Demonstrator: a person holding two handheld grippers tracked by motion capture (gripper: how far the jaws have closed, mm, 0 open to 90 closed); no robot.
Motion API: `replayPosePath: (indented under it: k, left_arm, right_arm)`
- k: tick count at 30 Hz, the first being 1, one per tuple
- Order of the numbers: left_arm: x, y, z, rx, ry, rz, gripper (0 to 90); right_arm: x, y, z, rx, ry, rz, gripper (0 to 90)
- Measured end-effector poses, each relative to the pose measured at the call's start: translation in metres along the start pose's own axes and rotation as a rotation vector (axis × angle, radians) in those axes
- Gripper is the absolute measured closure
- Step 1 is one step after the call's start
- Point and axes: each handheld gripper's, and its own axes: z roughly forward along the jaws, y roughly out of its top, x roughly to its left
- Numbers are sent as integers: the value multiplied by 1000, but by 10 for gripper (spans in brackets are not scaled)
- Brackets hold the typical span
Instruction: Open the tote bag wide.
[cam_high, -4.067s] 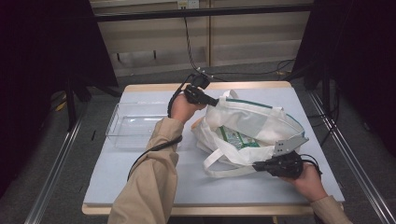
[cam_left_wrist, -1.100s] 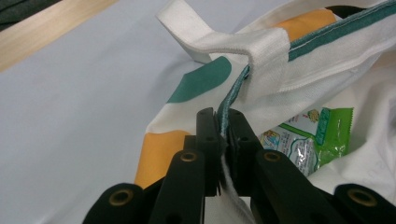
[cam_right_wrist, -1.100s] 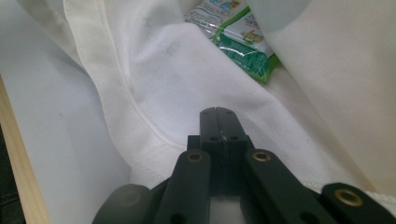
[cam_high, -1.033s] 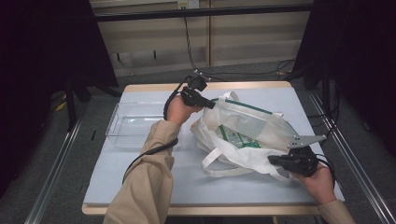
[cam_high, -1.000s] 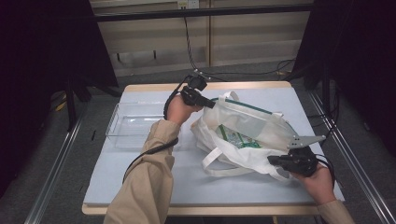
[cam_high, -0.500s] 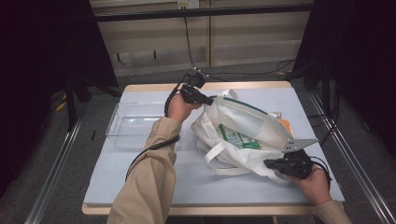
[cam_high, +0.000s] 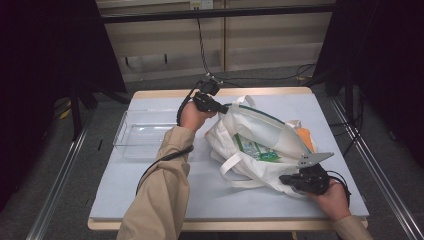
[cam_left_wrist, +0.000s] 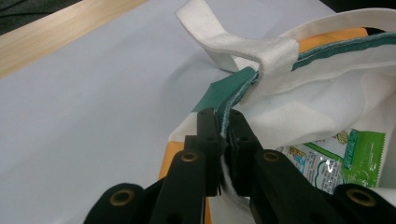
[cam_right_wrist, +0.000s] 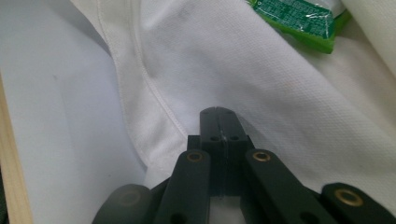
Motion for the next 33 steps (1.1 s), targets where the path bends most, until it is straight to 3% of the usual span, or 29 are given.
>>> replayPosePath:
  k: [4,5,7,8,13,15,17,18,25,29,30,32,33]
  left_arm:
    - [1,-2,-5,-4,-36,10,822]
    - [0,-3,-6,-18,-45,-2,756]
    - [-3,-4,-9,-25,-53,1,730]
    - [-3,-4,-11,-11,-61,23,720]
    - [-10,-8,-19,-20,-74,35,629]
    - [-12,-10,-22,-13,-76,58,610]
    - [-14,-12,-23,-20,-75,45,550]
    - [-13,-13,-25,-2,-72,66,521]
    - [-19,-20,-34,-27,-91,80,486]
    - [-23,-22,-39,-3,-88,110,459]
    - [-25,-23,-39,-15,-90,91,451]
    - [-25,-24,-42,-10,-98,108,431]
    - [-27,-25,-43,-24,-98,92,428]
  right_arm:
    - [0,2,-3,-18,6,11,900]
    - [0,3,-6,-29,4,8,900]
    - [1,4,-8,-36,5,11,900]
    - [1,6,-10,-37,4,12,900]
    - [4,14,-15,-48,3,-4,900]
    - [5,17,-16,-55,2,-7,900]
    - [5,19,-18,-64,6,-6,900]
    - [6,20,-19,-67,8,-1,900]
    - [6,28,-23,-52,7,0,900]
    - [6,31,-25,-60,4,10,900]
    - [5,32,-25,-60,4,9,900]
    - [6,35,-27,-64,0,7,900]
    - [6,37,-28,-62,-1,7,900]
